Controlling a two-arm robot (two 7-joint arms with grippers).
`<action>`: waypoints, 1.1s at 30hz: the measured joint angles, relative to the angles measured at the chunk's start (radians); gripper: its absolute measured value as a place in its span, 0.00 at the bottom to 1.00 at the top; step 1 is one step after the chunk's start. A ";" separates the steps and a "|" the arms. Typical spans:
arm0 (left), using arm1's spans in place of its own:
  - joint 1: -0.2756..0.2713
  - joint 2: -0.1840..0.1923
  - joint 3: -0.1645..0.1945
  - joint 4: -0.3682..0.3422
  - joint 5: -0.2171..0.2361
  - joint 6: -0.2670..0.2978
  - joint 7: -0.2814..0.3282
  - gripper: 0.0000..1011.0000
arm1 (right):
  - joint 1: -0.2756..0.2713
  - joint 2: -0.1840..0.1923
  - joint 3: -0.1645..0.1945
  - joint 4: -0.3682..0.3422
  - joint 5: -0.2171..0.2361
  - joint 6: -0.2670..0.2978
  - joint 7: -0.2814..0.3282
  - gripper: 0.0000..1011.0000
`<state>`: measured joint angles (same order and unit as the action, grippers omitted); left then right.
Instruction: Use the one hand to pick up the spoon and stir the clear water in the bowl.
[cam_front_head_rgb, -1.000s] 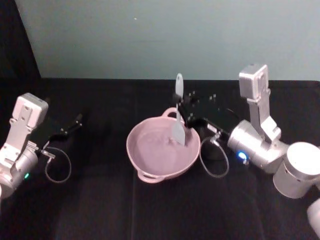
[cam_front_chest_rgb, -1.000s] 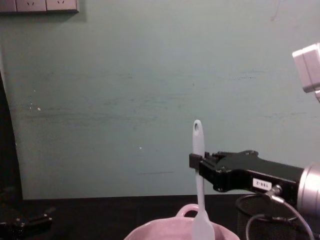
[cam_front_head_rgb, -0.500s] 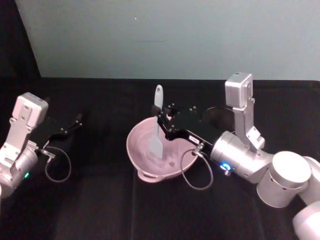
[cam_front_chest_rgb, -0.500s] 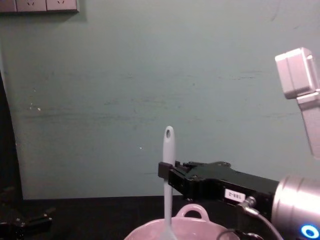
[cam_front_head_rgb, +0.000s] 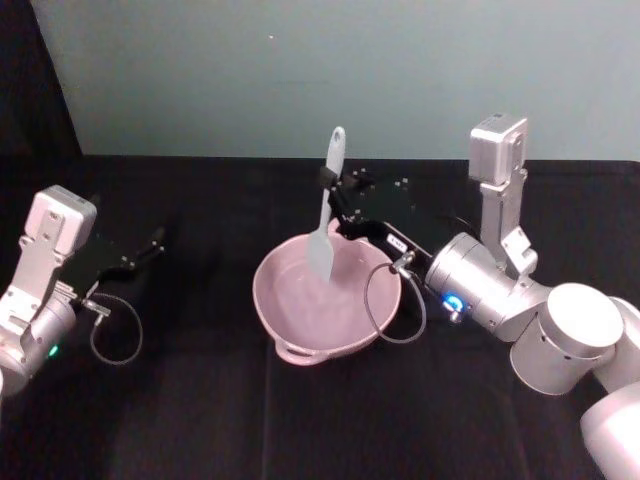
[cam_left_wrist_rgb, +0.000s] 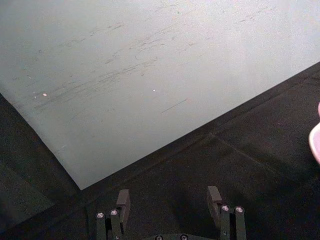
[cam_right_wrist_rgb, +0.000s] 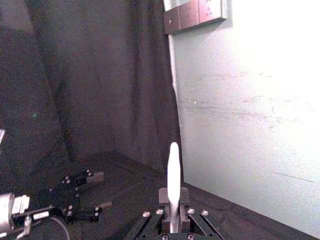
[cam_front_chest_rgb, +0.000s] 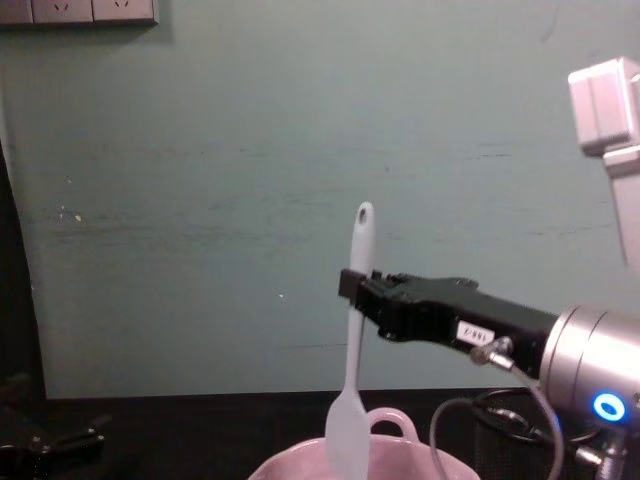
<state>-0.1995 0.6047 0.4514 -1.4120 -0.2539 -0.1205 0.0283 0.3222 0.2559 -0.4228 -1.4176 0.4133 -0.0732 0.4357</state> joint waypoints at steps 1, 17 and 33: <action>0.000 0.000 0.000 0.000 0.000 0.000 0.000 1.00 | -0.002 0.001 0.004 -0.007 0.004 0.006 -0.002 0.10; 0.000 0.000 0.000 0.000 0.000 0.000 0.000 1.00 | -0.057 0.029 0.110 -0.178 0.165 0.235 -0.129 0.10; 0.000 0.000 0.000 0.000 0.000 0.000 0.000 1.00 | -0.109 0.062 0.254 -0.290 0.329 0.315 -0.244 0.10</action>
<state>-0.1995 0.6047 0.4514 -1.4120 -0.2539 -0.1205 0.0283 0.2136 0.3174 -0.1690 -1.7074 0.7419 0.2421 0.1920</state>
